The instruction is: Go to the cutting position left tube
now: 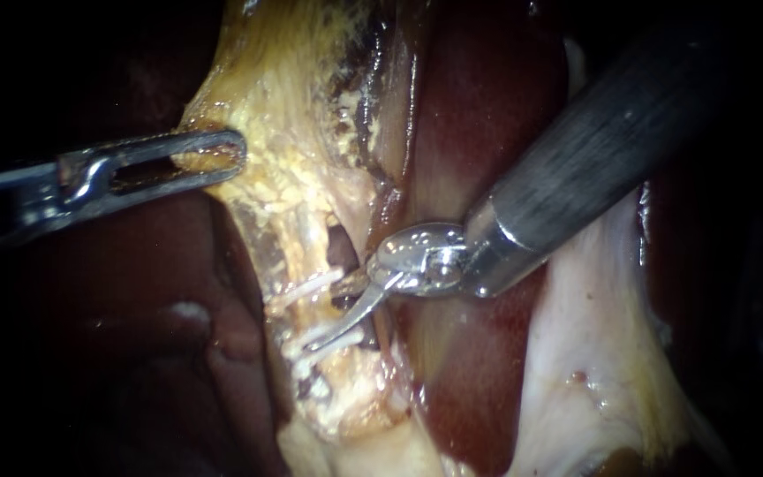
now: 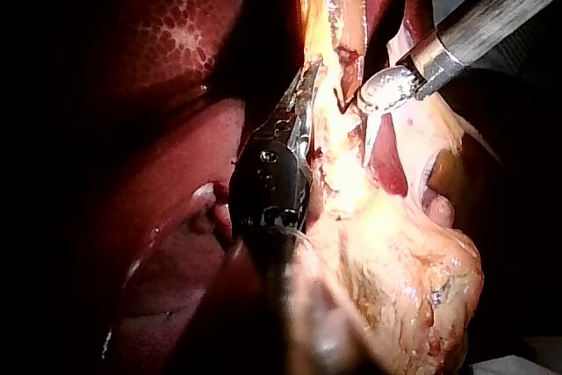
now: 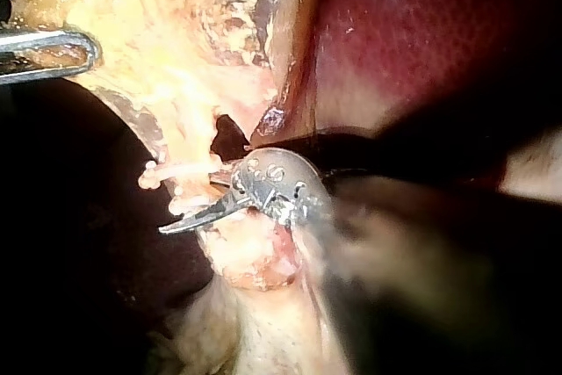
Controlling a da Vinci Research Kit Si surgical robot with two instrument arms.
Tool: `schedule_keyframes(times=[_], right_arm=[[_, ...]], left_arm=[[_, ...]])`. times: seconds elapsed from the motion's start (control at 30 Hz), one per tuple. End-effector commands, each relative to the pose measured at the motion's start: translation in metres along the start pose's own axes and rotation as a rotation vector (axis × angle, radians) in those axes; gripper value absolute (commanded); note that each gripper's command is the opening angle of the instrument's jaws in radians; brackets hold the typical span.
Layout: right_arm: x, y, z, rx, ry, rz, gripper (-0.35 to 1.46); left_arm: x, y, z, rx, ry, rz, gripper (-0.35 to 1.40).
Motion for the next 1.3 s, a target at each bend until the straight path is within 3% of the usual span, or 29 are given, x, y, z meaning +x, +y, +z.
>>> schedule_keyframes(times=[0.03,0.3,0.53,0.8,1.1,1.3], right_arm=[[0.0000,0.0000,0.0001,0.011,0.006,0.001,1.27],[0.0002,-0.0004,0.0010,0.073,0.006,-0.010,1.25],[0.0000,0.0000,0.0024,0.079,0.008,0.001,1.25],[0.0004,0.0012,0.0036,0.060,0.016,0.049,1.23],[0.0004,0.0019,0.0036,0.036,0.035,0.157,1.22],[0.0004,0.0022,0.0038,0.032,0.037,0.175,1.22]], left_arm=[[0.0000,0.0002,0.0001,-0.001,0.000,0.000,-0.35],[0.0001,0.0019,0.0010,-0.011,-0.005,0.001,-0.35],[0.0002,0.0027,0.0017,-0.011,-0.009,0.001,-0.35],[0.0003,0.0027,0.0022,-0.014,-0.008,0.002,-0.35],[0.0003,0.0026,0.0024,-0.016,-0.006,0.002,-0.35],[0.0004,0.0025,0.0026,-0.017,-0.007,0.001,-0.35]])
